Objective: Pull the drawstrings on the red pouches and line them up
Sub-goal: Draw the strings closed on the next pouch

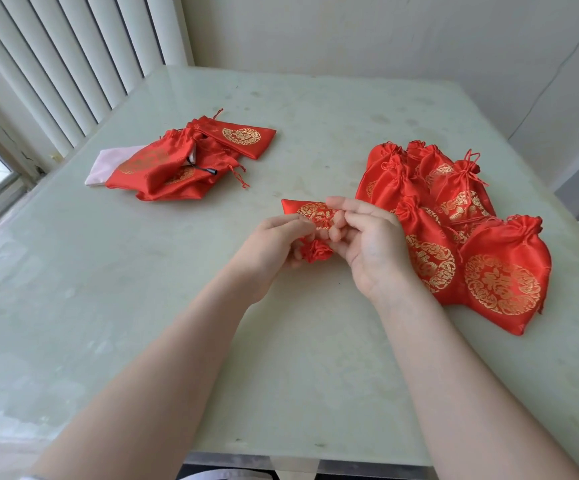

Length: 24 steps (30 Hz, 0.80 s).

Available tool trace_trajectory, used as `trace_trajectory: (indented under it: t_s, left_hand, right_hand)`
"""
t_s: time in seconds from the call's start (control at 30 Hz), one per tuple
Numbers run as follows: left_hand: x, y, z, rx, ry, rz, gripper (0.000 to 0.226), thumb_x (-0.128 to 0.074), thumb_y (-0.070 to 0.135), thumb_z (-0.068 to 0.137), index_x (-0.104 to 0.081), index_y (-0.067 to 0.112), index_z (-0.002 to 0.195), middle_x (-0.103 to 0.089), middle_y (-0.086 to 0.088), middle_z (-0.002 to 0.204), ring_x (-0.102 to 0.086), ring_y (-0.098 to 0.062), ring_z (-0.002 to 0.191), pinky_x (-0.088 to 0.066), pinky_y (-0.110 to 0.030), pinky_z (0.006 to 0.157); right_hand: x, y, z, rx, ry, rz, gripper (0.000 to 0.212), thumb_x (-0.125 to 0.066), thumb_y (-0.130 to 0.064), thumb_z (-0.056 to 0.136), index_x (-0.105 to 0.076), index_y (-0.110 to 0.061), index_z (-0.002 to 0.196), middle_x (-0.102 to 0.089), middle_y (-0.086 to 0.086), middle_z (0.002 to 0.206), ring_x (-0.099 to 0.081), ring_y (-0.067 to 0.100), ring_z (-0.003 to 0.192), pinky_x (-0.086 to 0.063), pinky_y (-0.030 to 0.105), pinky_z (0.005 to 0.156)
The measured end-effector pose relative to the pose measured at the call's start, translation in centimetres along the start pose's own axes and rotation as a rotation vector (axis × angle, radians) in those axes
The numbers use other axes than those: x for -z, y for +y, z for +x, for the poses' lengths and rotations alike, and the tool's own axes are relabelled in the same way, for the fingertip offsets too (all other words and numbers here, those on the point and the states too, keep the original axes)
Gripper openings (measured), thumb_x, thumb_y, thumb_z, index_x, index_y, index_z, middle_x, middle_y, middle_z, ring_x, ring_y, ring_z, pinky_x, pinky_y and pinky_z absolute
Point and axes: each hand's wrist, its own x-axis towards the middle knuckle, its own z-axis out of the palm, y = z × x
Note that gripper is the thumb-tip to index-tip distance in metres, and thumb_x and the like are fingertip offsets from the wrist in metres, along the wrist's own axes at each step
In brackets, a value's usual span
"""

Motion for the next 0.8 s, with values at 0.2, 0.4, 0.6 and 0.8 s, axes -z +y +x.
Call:
trace_trajectory:
  t_s: [0.2, 0.4, 0.6, 0.8]
  left_hand:
    - [-0.2, -0.3, -0.1, -0.043, 0.025, 0.294, 0.028, -0.049, 0.015, 0.086, -0.045, 0.016, 0.059, -0.039, 0.001, 0.055, -0.036, -0.016, 0.053, -0.031, -0.027, 0.053]
    - [-0.5, -0.3, -0.4, -0.255, -0.031, 0.626, 0.032, -0.047, 0.012, 0.084, -0.04, 0.013, 0.053, -0.036, 0.004, 0.052, -0.039, -0.005, 0.045, -0.029, -0.015, 0.046]
    - [-0.4, -0.5, -0.3, -0.349, -0.03, 0.674, 0.045, -0.045, 0.01, 0.094, -0.034, 0.016, 0.051, -0.038, 0.012, 0.066, -0.043, 0.007, 0.05, -0.032, -0.01, 0.051]
    - [-0.2, -0.6, 0.1, -0.184, -0.024, 0.466, 0.037, -0.044, 0.018, 0.095, -0.048, 0.015, 0.059, -0.046, 0.006, 0.056, -0.041, 0.001, 0.043, -0.031, -0.012, 0.047]
  right_hand:
    - [0.3, 0.1, -0.3, 0.392, -0.061, -0.432, 0.035, -0.044, 0.005, 0.09, -0.062, -0.025, 0.084, -0.065, -0.005, 0.073, -0.061, -0.001, 0.072, -0.044, 0.011, 0.072]
    - [0.2, 1.0, -0.1, 0.545, -0.159, -0.697, 0.03, -0.052, -0.012, 0.082, -0.065, -0.039, 0.088, -0.07, -0.014, 0.084, -0.064, 0.011, 0.096, -0.047, 0.03, 0.092]
    - [0.1, 1.2, -0.2, 0.478, -0.231, -0.658, 0.029, -0.051, -0.007, 0.085, -0.065, -0.025, 0.104, -0.07, -0.007, 0.086, -0.066, 0.006, 0.089, -0.049, 0.022, 0.088]
    - [0.4, 1.1, -0.1, 0.51, -0.241, -0.83, 0.04, -0.044, -0.001, 0.093, -0.041, -0.009, 0.133, -0.062, 0.001, 0.107, -0.06, 0.013, 0.097, -0.045, 0.023, 0.088]
